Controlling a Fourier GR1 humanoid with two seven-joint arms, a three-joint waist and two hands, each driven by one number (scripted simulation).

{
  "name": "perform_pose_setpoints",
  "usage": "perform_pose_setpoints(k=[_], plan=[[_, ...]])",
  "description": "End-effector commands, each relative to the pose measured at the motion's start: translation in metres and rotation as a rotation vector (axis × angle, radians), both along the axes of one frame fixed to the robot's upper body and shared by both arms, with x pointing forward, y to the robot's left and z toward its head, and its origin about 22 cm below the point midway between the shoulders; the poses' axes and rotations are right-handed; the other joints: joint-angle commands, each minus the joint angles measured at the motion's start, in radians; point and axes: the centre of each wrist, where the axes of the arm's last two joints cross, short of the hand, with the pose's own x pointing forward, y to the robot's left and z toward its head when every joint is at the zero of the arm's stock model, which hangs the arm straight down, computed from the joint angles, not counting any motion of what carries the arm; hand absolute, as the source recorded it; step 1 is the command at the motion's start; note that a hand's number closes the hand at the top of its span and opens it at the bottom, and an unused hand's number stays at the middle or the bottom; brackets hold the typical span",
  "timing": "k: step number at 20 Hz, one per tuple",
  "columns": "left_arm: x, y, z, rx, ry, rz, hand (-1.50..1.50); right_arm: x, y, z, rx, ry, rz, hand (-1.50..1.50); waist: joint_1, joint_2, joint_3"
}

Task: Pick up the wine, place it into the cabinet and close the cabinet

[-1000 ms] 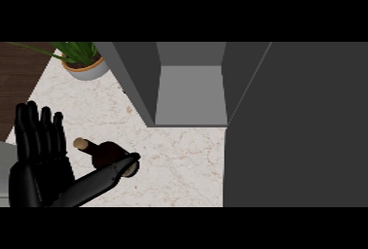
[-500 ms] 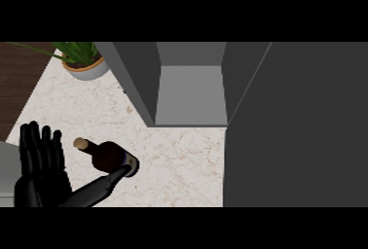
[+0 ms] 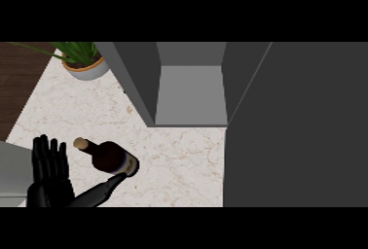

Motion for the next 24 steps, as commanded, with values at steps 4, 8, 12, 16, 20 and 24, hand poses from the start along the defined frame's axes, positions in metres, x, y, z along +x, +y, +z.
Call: perform_pose_setpoints(k=[4, 8, 12, 16, 20, 24], plan=[[-0.005, 0.017, -0.024, -0.013, 0.026, -0.011, -1.5, -0.007, -0.006, 0.009, -0.01, -0.007, -0.008, -1.5, 0.0, 0.0, 0.0], [-0.008, 0.012, -0.049, -0.009, 0.035, -0.033, -1.5, -0.001, 0.002, 0.015, 0.012, -0.021, -0.014, -1.5, 0.001, 0.0, 0.0], [-0.006, 0.014, -0.063, -0.019, 0.035, -0.009, -1.5, 0.015, 0.003, 0.002, 0.0, -0.002, 0.003, -1.5, 0.001, 0.001, 0.0], [0.007, 0.019, -0.077, -0.052, 0.069, -0.025, -1.5, 0.005, 0.0, 0.0, -0.004, -0.004, -0.023, -1.5, -0.002, 0.001, 0.0], [0.002, 0.012, -0.099, -0.057, 0.063, -0.043, -1.5, 0.011, -0.011, 0.011, 0.0, -0.004, -0.011, -1.5, -0.001, 0.001, 0.0], [0.003, 0.021, -0.105, -0.069, 0.07, -0.067, -1.5, 0.002, 0.019, 0.01, -0.002, -0.036, -0.034, -1.5, 0.0, 0.001, 0.0]])
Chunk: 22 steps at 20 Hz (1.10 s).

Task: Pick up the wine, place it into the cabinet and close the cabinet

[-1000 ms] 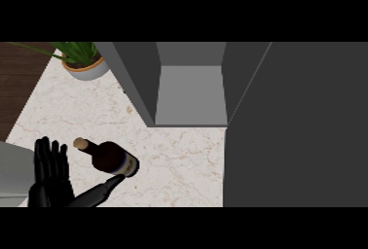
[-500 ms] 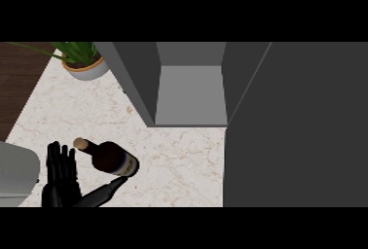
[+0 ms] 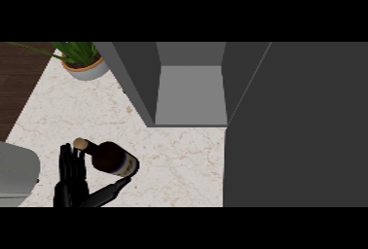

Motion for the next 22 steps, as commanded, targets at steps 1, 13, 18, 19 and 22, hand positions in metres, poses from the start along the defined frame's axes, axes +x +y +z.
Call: perform_pose_setpoints(k=[1, 13, 18, 19, 22], plan=[[0.004, -0.008, -0.016, -0.001, 0.005, -0.017, -1.5, -0.022, -0.004, 0.013, -0.016, -0.006, -0.005, -1.5, -0.003, 0.0, 0.0], [0.025, 0.01, -0.057, -0.086, -0.001, 0.009, -1.5, -0.026, -0.005, 0.013, -0.016, -0.021, -0.008, -1.5, -0.003, 0.0, 0.0], [0.016, 0.009, -0.076, -0.142, -0.083, -0.004, -1.5, -0.011, -0.006, -0.005, -0.011, -0.012, -0.018, -1.5, -0.003, 0.0, 0.0], [0.027, -0.001, -0.067, -0.141, -0.065, -0.009, -1.5, -0.001, 0.009, -0.008, -0.015, -0.014, -0.02, -1.5, -0.001, 0.0, 0.0], [0.024, 0.001, -0.073, -0.145, -0.084, -0.01, -1.5, -0.011, -0.01, -0.004, -0.023, -0.012, -0.015, -1.5, -0.002, 0.0, 0.0]])
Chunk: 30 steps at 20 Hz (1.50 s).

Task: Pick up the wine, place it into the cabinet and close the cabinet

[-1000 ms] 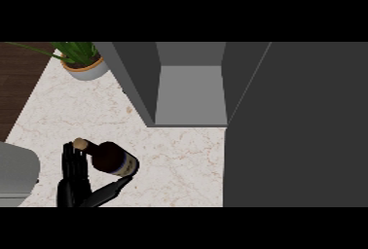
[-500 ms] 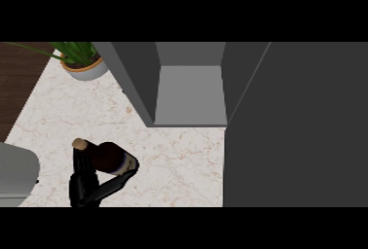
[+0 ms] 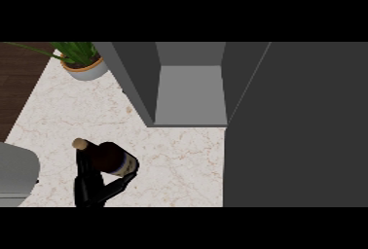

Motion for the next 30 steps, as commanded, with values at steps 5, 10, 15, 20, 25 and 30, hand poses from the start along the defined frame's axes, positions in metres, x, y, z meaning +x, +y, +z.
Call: perform_pose_setpoints(k=[5, 10, 15, 20, 25, 30], plan=[[0.001, -0.013, -0.01, -0.038, -0.006, -0.021, 1.5, 0.011, 0.004, 0.02, -0.019, 0.005, 0.011, -1.5, 0.003, 0.0, 0.0], [0.007, 0.005, -0.019, -0.063, -0.03, -0.063, 1.5, 0.005, -0.002, 0.005, 0.019, 0.002, -0.014, -1.5, 0.0, 0.0, 0.0], [0.01, 0.008, -0.031, -0.041, -0.025, -0.053, 1.5, -0.004, 0.0, 0.007, 0.004, -0.022, 0.0, -1.5, -0.003, 0.001, 0.0], [-0.041, 0.006, -0.042, -0.032, -0.009, -0.263, 1.5, 0.012, 0.007, -0.002, -0.012, 0.002, 0.001, -1.5, 0.004, 0.0, 0.0], [-0.079, 0.033, -0.048, -0.034, -0.014, -0.431, 1.5, 0.013, 0.004, 0.005, 0.01, 0.001, -0.004, -1.5, 0.007, 0.0, 0.0], [-0.058, 0.039, -0.044, -0.008, -0.073, -0.413, 1.5, 0.006, 0.005, -0.002, -0.006, 0.0, -0.002, -1.5, 0.001, 0.0, 0.0]])
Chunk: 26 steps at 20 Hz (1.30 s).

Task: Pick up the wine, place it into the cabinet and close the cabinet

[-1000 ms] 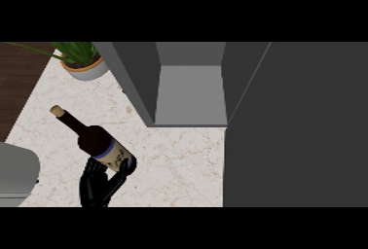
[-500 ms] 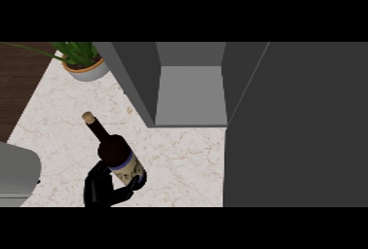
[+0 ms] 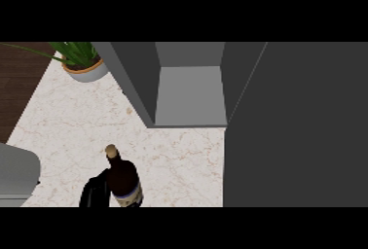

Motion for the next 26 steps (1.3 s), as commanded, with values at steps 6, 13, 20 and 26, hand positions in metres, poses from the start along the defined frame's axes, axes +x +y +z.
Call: perform_pose_setpoints(k=[6, 13, 20, 26], plan=[[-0.052, 0.011, 0.015, -0.061, 0.011, -0.049, 1.5, 0.004, 0.009, 0.004, 0.01, 0.002, -0.01, -1.5, 0.012, 0.007, -0.006], [-0.029, 0.014, 0.071, -0.068, -0.065, -0.108, 1.5, 0.011, 0.006, 0.001, 0.006, 0.002, -0.003, -1.5, 0.013, 0.007, -0.006], [-0.01, -0.025, 0.125, -0.078, -0.103, -0.115, 1.5, 0.01, 0.002, -0.002, 0.013, 0.0, 0.0, -1.5, 0.01, 0.008, -0.006], [0.014, -0.041, 0.165, -0.067, -0.129, -0.083, 1.5, 0.006, -0.005, -0.006, 0.023, 0.008, -0.009, -1.5, 0.007, 0.008, -0.007]])
